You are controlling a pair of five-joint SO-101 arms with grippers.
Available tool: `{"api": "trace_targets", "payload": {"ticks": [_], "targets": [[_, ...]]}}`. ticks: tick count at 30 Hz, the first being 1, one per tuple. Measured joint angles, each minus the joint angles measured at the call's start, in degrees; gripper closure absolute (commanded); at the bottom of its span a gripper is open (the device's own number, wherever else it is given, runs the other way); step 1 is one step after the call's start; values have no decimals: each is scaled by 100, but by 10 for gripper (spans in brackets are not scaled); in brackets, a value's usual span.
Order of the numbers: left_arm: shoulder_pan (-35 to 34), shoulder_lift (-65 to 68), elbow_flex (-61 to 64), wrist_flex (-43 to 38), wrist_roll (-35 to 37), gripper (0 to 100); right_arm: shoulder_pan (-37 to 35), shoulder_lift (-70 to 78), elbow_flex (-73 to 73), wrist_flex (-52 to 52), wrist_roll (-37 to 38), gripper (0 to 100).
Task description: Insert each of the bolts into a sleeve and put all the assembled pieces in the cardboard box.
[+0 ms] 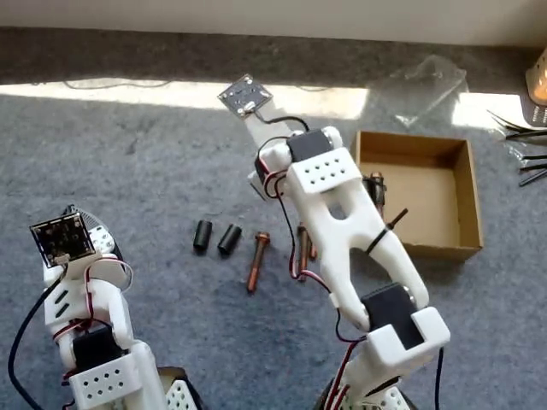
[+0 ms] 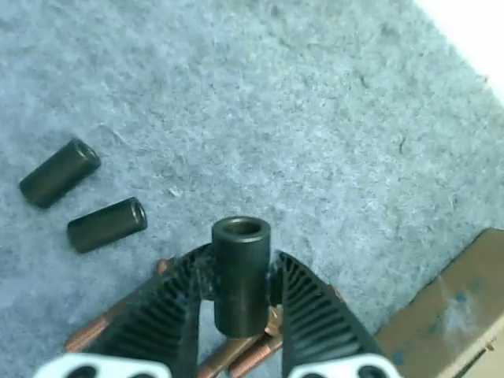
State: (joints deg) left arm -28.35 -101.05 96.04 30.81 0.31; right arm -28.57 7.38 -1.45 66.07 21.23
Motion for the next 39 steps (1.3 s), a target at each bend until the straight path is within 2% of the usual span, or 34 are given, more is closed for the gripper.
{"api": "trace_targets", "payload": {"ticks": [13,19,24,39], "targets": [[0,0,0,0,0,986,123,1776,-167,-501,-9,991],[0,0,0,0,0,986,176,2075,-369,-501,-9,987],[0,0,0,0,0,985,176,2110,-369,-519,-9,923],[0,0,0,0,0,985,176,2110,-369,-519,0,917]]}}
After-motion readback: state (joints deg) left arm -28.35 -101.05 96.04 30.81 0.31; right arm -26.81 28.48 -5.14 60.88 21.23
